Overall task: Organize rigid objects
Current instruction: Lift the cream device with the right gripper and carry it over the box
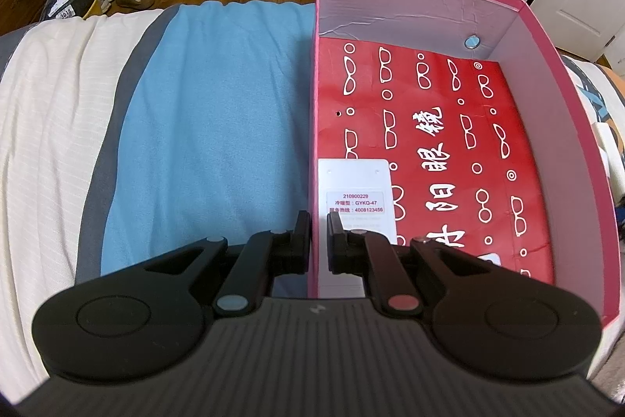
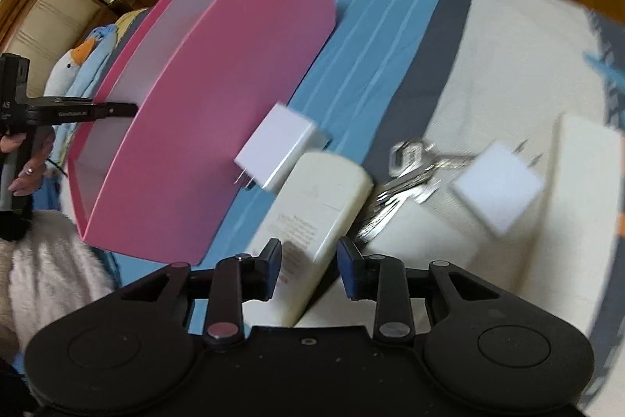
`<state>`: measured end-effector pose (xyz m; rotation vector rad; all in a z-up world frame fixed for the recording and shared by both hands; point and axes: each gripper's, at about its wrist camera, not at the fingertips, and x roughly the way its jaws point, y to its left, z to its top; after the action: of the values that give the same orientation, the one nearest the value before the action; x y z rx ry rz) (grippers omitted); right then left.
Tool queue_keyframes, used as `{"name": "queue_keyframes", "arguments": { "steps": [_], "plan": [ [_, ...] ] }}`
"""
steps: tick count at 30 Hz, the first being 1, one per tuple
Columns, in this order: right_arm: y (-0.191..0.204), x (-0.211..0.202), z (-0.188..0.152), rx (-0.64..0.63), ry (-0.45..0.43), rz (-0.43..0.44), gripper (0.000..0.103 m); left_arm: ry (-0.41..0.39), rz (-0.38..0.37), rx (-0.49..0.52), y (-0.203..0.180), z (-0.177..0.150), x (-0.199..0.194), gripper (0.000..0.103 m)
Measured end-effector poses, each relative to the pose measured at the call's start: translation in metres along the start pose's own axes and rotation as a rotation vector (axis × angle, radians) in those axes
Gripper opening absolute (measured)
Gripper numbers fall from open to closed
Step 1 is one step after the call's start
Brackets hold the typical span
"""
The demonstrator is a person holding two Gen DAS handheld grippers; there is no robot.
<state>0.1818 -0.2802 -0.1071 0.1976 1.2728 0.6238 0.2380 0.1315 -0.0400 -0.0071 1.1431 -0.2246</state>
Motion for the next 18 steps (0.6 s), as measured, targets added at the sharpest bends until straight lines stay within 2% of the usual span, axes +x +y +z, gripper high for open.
{"name": "queue_keyframes", "arguments": {
  "steps": [2,5,8,12,15,17,18],
  "plan": [
    [-0.001,0.008,0.000,0.030,-0.006,0.013,0.047,0.000,0.002,-0.002,0.000,0.000,0.000,0.008],
    [-0.009,0.006,0.000,0.121,-0.045,0.029,0.047,-0.001,0.001,-0.005,0.000,0.000,0.000,0.008],
    [-0.023,0.005,-0.007,0.263,-0.106,0.065,0.047,-0.001,0.007,-0.001,-0.001,0.000,0.000,0.008],
    [-0.013,0.006,-0.012,0.272,-0.131,0.018,0.048,-0.004,0.007,-0.002,-0.001,-0.002,-0.001,0.008],
    [-0.004,0.002,-0.015,0.258,-0.145,-0.030,0.041,-0.007,0.008,-0.004,-0.001,-0.002,-0.001,0.008],
    [-0.005,-0.008,-0.020,0.262,-0.168,-0.016,0.029,-0.015,0.013,0.008,-0.002,-0.004,-0.002,0.008],
    [-0.007,-0.013,-0.018,0.268,-0.187,0.005,0.027,-0.017,0.016,0.012,-0.003,-0.004,-0.002,0.008]
  ]
}}
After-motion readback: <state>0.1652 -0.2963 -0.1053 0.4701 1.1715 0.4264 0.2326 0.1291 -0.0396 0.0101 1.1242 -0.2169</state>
